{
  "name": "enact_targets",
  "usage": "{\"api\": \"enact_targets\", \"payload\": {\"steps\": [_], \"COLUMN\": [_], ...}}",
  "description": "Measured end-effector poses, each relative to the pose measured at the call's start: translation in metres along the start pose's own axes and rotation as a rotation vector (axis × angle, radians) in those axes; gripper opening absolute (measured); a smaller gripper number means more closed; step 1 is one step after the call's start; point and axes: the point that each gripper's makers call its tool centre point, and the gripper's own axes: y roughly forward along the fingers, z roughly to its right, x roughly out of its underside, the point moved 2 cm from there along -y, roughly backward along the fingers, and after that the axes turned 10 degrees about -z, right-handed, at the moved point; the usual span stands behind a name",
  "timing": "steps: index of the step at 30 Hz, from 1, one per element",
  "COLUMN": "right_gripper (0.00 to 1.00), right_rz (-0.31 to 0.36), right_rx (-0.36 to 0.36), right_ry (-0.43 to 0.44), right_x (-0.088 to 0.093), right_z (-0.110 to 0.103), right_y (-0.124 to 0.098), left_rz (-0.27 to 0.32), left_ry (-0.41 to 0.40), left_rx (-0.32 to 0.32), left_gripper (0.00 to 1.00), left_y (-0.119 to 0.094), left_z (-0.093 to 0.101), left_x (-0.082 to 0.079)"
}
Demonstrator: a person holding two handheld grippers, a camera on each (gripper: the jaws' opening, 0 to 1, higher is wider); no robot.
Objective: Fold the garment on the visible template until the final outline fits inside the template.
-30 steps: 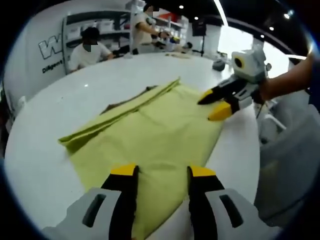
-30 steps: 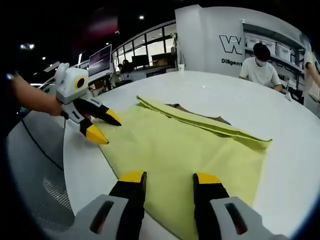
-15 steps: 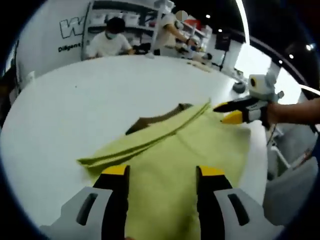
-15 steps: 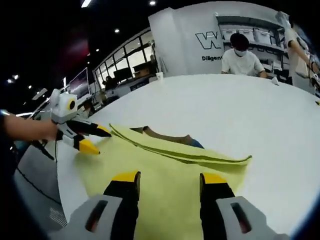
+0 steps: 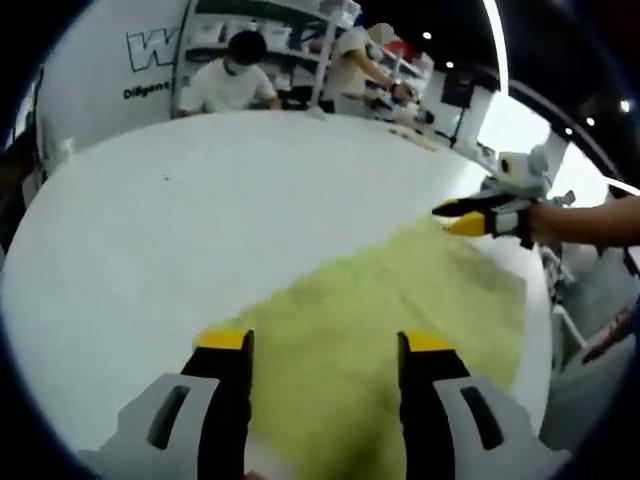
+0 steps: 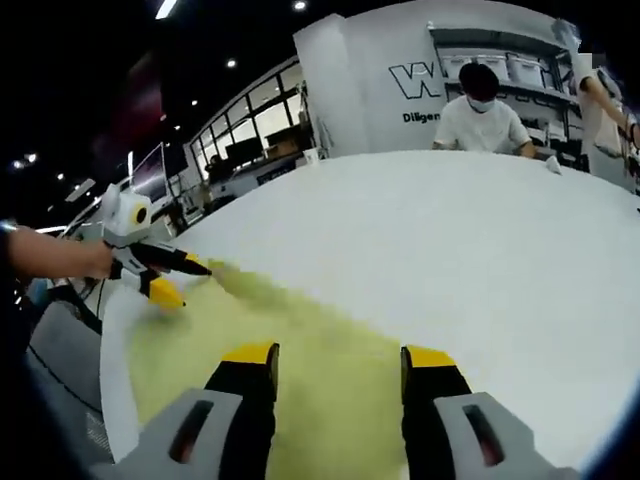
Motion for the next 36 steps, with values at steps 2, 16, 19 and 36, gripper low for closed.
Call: {"api": "enact_targets", "payload": {"steps": [2, 16, 19, 36], "right_gripper": [0.47, 0.41, 0.41, 0.31], "right_rz": [0.025, -0.066, -0.094, -0.2], "right_rx": [-0.001, -0.194, -0.213, -0.246], "right_ry": [0.014, -0.084, -0.075, -0.038], "right_x": [-0.007, 0.066, 0.087, 0.153], "right_z": [0.009, -0.028, -0.03, -0.055], "right_y": [-0.004, -0.095, -0.112, -0.126], "left_rz": [0.025, 0.042, 0.028, -0.1], "left_ry": [-0.008, 0.053, 0.024, 0.094], "left_rx": [-0.012, 0.188, 0.215, 0.344], "left_gripper": [0.57, 0.53, 0.51, 0.44], "left_y": [-0.008, -0.09, -0.103, -0.097], "left_z": [-0.001, 0.034, 0.03, 0.077], "left_x": [-0.006, 0.066, 0.087, 0.144]}}
